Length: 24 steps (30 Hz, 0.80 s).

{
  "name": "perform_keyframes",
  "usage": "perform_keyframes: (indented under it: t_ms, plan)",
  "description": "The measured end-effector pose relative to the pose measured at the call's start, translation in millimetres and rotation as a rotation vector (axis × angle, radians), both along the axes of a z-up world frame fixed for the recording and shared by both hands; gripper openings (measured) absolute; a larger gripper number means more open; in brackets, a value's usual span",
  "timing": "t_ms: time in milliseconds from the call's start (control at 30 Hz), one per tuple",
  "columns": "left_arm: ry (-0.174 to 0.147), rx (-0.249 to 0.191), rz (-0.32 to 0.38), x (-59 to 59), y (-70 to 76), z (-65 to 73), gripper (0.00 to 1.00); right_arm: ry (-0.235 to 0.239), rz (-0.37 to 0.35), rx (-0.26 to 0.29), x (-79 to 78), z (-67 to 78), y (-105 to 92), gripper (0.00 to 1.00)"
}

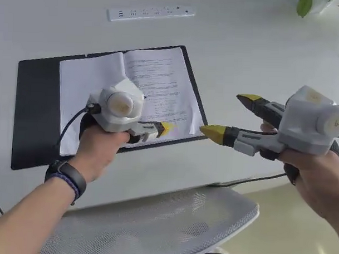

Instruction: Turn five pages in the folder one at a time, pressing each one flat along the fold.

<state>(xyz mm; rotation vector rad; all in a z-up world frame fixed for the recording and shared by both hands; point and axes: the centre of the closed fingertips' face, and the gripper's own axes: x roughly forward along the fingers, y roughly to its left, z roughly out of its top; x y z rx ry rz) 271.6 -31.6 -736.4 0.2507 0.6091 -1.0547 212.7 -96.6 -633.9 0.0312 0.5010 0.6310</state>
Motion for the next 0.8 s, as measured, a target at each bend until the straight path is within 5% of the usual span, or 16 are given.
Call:
perform_keyframes:
  t_ms: [667, 800]
  plan:
    - [0.101, -0.041, 0.025, 5.0, -53.9, -46.7, 0.60, 0.036, -0.002, -0.015, -4.6, -16.2, -10.2, 0.76]
    - [0.082, -0.012, 0.034, 7.4, -56.7, -57.2, 0.60, 0.048, -0.009, -0.020, -5.1, -21.9, -13.7, 0.76]
